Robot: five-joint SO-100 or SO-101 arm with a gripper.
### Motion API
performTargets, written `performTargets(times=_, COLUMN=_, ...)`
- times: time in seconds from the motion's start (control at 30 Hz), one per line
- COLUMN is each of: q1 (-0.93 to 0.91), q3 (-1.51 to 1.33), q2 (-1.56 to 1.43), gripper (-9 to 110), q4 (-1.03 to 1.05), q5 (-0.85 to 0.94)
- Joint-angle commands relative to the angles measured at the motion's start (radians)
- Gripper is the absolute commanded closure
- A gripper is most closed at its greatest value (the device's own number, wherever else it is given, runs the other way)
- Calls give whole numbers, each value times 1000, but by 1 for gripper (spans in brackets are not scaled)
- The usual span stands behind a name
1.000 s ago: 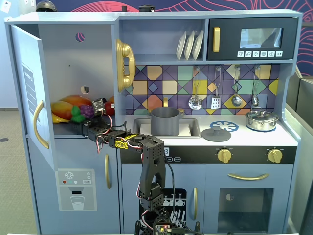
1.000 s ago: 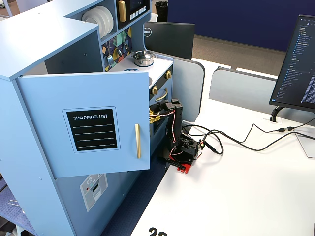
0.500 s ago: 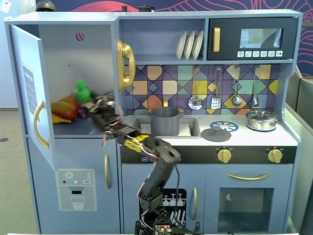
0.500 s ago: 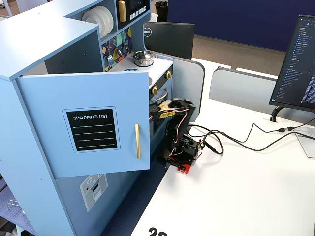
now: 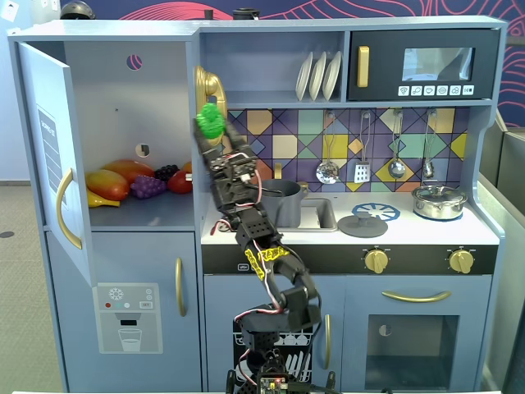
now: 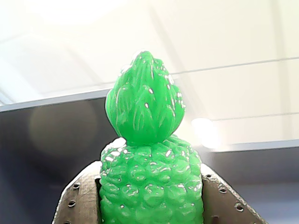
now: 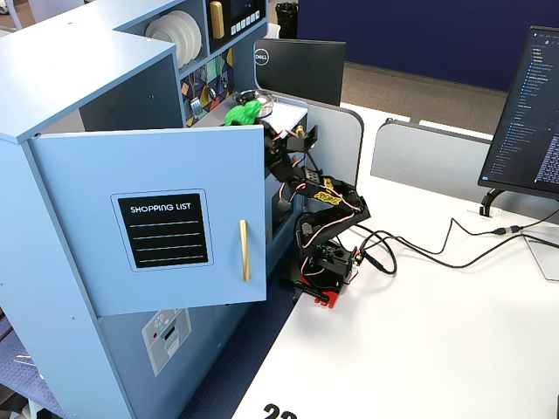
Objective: Pick up the green pineapple from the left cabinet and place it in the gray recipient
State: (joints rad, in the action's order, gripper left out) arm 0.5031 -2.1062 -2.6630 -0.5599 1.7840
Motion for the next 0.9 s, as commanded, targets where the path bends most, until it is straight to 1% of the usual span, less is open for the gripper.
performTargets(times=0.0, q1=-245, q3=35, q2=-21, gripper=101, q4=117, q5=-189)
performTargets(times=0.13, q1=-431, q3=118, q2=34, gripper=101, q4=434, q5=-296)
performTargets(times=0.3, q1=-514, q3=316, q2=199, gripper=101, q4=842, q5=-304)
performTargets(times=0.37, q1=-538, q3=419, q2=295, gripper=101, q4=951, q5=-288)
performTargets(times=0.43, q1=-551, q3=502, q2=388, gripper=101, q4=1006, q5=-281)
performTargets(times=0.53, q1=-552, q3=581, q2=503, gripper=101, q4=1035, q5=-255)
performTargets(times=0.6, q1=-555, q3=607, q2=565, gripper=101, q4=1037, q5=-204)
performTargets(times=0.8, q1=-555, q3=692, q2=698, gripper=101, q4=1112, q5=-156)
performTargets(times=0.83, q1=-555, q3=693, q2=707, gripper=100, q4=1117, q5=-150)
performTargets(times=0.87, q1=-557, q3=693, q2=715, gripper=95, q4=1118, q5=-161)
